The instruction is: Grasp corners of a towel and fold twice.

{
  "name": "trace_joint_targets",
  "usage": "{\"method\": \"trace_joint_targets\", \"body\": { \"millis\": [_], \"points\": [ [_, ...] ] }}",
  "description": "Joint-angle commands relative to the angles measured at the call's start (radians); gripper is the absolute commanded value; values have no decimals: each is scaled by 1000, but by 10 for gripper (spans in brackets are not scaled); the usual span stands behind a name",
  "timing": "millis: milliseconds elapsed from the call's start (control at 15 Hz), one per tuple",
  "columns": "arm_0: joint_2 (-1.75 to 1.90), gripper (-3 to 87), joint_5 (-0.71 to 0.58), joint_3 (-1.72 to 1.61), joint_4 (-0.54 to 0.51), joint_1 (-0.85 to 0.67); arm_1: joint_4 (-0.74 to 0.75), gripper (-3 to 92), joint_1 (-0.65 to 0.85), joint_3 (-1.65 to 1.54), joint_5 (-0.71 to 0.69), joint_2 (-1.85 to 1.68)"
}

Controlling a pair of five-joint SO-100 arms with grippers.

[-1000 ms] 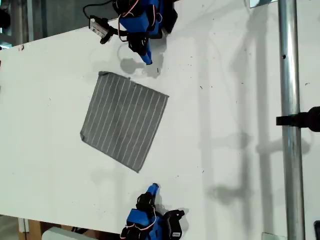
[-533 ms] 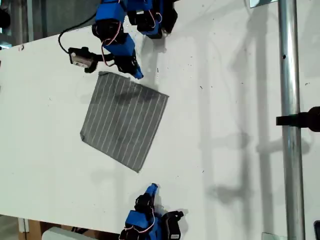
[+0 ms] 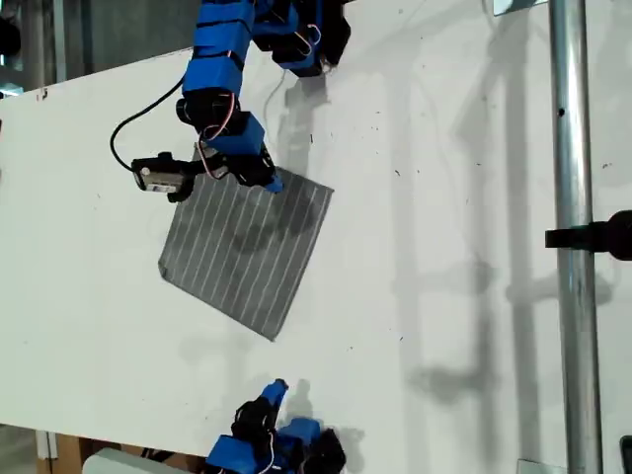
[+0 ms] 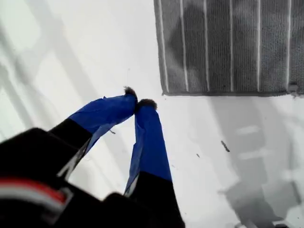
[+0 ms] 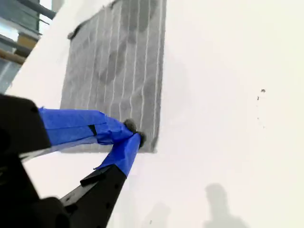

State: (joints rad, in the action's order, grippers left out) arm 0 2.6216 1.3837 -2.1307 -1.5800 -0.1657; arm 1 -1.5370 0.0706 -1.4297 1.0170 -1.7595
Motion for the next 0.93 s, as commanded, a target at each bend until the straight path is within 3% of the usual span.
{"method": "trace_joint_targets", "body": {
  "millis": [0,67,200,600,867],
  "points": [
    [-279,-27,-206,396,-106,-18,-11,100,-15,69,-18,-5],
    [-351,-25,-301,486,-109,-18,-18,120,-17,69,-18,-3],
    [-373,73,-364,500,-106,-66,-31,201,-15,71,-28,-3],
    [-196,224,-456,337,-81,-118,-34,359,-17,48,-100,15],
    [-278,242,-417,295,-75,-120,54,382,15,-120,-195,124]
  ]
}}
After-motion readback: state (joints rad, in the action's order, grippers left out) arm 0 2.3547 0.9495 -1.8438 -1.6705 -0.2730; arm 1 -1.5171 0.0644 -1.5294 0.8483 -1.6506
